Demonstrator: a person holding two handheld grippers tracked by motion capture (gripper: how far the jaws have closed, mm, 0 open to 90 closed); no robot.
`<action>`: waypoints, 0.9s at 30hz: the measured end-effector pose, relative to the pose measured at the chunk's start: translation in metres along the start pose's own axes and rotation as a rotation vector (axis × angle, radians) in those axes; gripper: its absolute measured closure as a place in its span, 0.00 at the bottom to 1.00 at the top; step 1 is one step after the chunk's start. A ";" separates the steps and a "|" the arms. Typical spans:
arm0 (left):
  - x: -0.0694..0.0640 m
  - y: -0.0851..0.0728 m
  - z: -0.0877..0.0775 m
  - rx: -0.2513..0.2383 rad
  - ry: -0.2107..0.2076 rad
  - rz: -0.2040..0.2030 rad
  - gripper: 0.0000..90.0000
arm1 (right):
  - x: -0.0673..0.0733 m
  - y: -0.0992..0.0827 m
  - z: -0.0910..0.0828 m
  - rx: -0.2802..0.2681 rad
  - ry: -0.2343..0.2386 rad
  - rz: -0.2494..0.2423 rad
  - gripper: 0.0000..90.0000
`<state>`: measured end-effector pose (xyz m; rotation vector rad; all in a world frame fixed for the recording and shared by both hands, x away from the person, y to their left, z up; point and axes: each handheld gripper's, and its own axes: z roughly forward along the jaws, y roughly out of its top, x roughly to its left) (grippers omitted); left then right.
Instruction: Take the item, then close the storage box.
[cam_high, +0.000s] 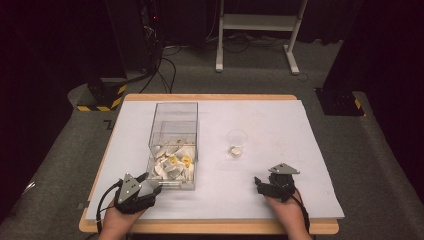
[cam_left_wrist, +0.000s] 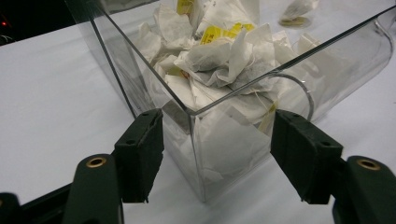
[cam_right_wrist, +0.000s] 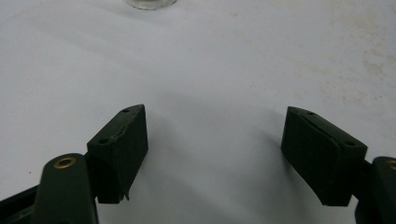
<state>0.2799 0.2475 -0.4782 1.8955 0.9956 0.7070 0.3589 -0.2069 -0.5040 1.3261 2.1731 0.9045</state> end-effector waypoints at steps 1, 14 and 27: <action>0.000 0.000 0.001 -0.002 0.001 -0.001 0.39 | 0.000 0.000 0.000 0.000 0.000 -0.002 0.26; 0.003 0.000 0.008 -0.035 0.004 -0.031 0.46 | -0.001 0.000 0.000 0.003 0.008 0.006 0.26; 0.001 0.004 0.011 -0.052 0.043 -0.034 0.45 | 0.000 0.000 0.000 0.000 0.003 0.001 0.26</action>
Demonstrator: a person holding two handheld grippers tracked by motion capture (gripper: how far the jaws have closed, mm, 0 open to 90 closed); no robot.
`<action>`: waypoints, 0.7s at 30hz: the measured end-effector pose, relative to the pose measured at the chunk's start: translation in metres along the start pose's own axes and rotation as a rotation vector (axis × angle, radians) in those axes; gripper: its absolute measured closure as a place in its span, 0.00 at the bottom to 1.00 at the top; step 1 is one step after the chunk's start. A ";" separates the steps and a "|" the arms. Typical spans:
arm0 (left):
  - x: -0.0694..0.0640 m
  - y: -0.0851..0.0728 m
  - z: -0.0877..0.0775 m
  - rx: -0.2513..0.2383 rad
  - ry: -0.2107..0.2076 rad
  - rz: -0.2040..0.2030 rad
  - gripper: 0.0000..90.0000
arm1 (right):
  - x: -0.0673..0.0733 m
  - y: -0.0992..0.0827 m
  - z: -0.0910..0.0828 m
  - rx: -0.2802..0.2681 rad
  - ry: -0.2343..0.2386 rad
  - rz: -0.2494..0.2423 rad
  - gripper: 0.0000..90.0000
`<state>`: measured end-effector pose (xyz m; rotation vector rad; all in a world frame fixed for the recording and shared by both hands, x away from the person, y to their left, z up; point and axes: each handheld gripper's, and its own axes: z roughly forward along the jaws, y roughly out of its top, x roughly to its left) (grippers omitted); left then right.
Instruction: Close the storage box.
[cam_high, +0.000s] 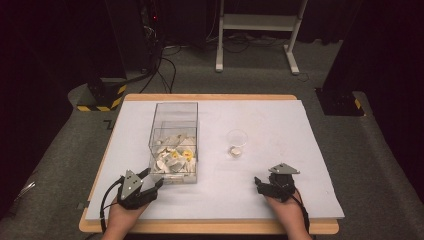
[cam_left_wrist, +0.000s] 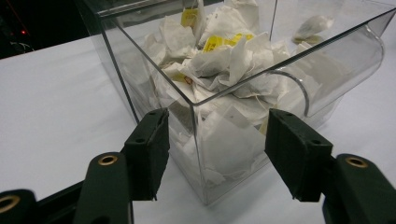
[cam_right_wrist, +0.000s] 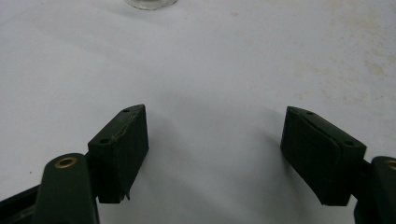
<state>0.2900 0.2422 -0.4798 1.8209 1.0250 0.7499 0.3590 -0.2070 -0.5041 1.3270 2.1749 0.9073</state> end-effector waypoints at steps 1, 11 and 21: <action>0.000 0.000 0.000 0.000 0.000 0.000 0.45 | 0.000 0.000 0.000 0.000 0.000 0.000 0.26; 0.003 0.005 0.010 0.024 0.071 -0.044 0.22 | 0.000 0.000 0.000 -0.003 0.003 -0.007 0.27; 0.005 0.004 0.014 0.023 0.079 -0.046 0.18 | -0.001 0.000 0.000 0.004 0.008 0.007 0.26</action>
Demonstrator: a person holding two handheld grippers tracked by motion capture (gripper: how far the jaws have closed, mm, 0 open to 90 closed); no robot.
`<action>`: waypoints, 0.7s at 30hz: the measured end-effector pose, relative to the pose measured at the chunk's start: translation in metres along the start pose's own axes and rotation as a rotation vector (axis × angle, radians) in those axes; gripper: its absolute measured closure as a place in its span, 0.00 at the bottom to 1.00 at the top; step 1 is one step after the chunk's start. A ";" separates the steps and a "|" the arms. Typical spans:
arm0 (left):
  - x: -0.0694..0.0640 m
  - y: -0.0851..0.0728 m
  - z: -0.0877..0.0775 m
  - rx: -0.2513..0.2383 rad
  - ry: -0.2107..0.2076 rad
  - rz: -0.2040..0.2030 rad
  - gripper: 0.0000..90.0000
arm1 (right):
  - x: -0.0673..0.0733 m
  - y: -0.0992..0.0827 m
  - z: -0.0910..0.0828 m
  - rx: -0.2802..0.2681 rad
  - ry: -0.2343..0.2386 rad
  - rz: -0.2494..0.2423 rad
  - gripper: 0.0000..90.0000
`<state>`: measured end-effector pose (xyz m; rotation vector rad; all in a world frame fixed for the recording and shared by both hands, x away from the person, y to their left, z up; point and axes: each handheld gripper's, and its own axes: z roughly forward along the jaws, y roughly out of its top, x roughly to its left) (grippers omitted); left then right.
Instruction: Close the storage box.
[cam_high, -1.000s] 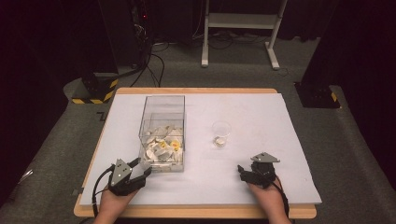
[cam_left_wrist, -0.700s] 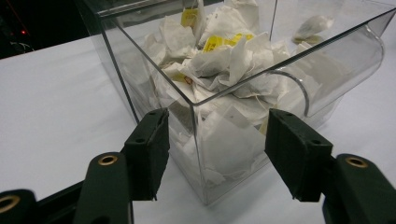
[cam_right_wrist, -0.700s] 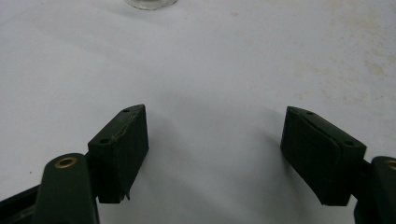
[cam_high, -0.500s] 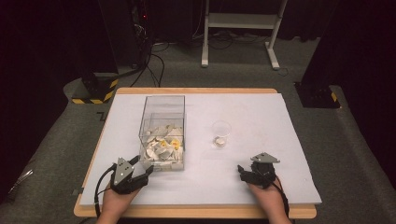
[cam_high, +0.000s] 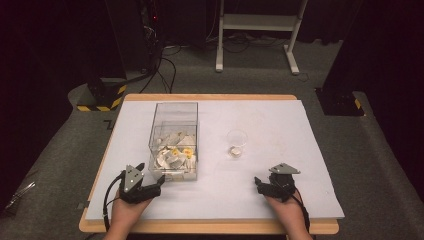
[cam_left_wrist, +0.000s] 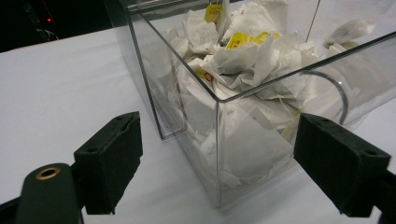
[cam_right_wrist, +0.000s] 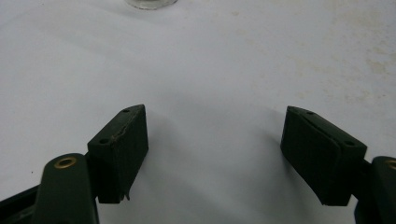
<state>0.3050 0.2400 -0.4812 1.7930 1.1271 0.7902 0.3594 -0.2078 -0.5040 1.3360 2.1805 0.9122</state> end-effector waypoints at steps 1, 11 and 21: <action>0.000 0.000 0.000 0.000 0.000 0.000 0.18 | 0.000 0.000 0.000 0.000 0.000 0.000 0.26; 0.009 0.004 0.011 0.015 0.008 0.021 0.18 | 0.000 0.000 0.000 0.000 -0.001 0.000 0.26; 0.017 0.007 0.022 0.018 0.018 -0.010 0.18 | 0.000 0.000 0.000 0.000 0.001 0.000 0.26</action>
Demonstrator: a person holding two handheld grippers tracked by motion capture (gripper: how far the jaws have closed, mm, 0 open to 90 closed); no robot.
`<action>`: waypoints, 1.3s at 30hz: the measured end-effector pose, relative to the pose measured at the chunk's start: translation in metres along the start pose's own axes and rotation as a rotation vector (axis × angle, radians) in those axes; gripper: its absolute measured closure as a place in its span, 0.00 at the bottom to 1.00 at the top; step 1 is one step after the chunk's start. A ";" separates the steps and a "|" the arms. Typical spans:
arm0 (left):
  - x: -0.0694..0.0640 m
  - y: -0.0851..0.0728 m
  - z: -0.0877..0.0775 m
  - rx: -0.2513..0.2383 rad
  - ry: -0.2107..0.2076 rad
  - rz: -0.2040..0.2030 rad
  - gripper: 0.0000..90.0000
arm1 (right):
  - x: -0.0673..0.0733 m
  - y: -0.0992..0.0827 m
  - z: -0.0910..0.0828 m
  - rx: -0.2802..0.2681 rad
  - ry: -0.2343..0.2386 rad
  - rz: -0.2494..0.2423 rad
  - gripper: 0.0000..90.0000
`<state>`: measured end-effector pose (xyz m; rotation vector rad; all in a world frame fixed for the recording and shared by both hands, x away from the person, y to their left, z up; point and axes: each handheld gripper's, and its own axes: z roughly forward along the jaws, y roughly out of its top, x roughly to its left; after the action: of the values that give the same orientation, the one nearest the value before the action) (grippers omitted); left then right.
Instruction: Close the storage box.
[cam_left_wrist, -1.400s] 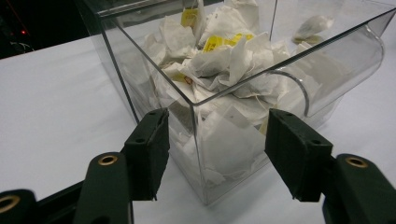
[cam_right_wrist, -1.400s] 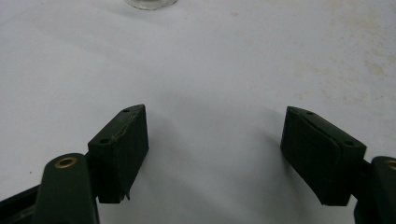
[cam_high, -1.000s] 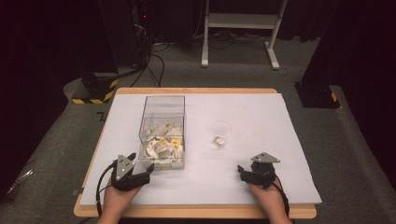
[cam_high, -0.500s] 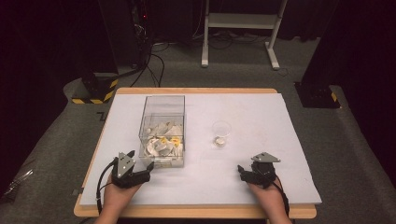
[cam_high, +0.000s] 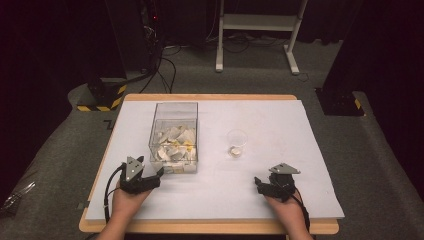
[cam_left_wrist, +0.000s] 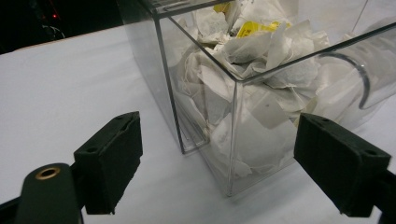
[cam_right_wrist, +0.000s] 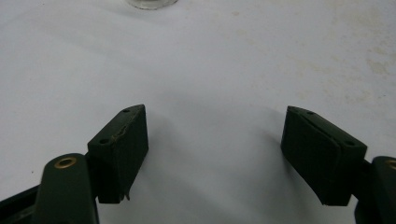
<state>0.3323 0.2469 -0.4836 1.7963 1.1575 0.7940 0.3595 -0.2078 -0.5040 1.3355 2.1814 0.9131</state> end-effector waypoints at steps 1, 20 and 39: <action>0.001 0.000 0.001 0.001 0.003 0.003 0.18 | 0.000 0.000 0.000 0.000 0.000 0.000 0.26; 0.015 0.008 0.024 0.011 0.022 -0.039 0.18 | 0.000 0.000 0.000 -0.003 -0.002 -0.005 0.26; 0.022 0.006 0.051 0.062 0.056 -0.097 0.24 | 0.001 0.000 0.000 -0.004 -0.002 -0.005 0.26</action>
<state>0.3860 0.2504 -0.4993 1.7637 1.3088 0.7634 0.3591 -0.2074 -0.5041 1.3282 2.1798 0.9134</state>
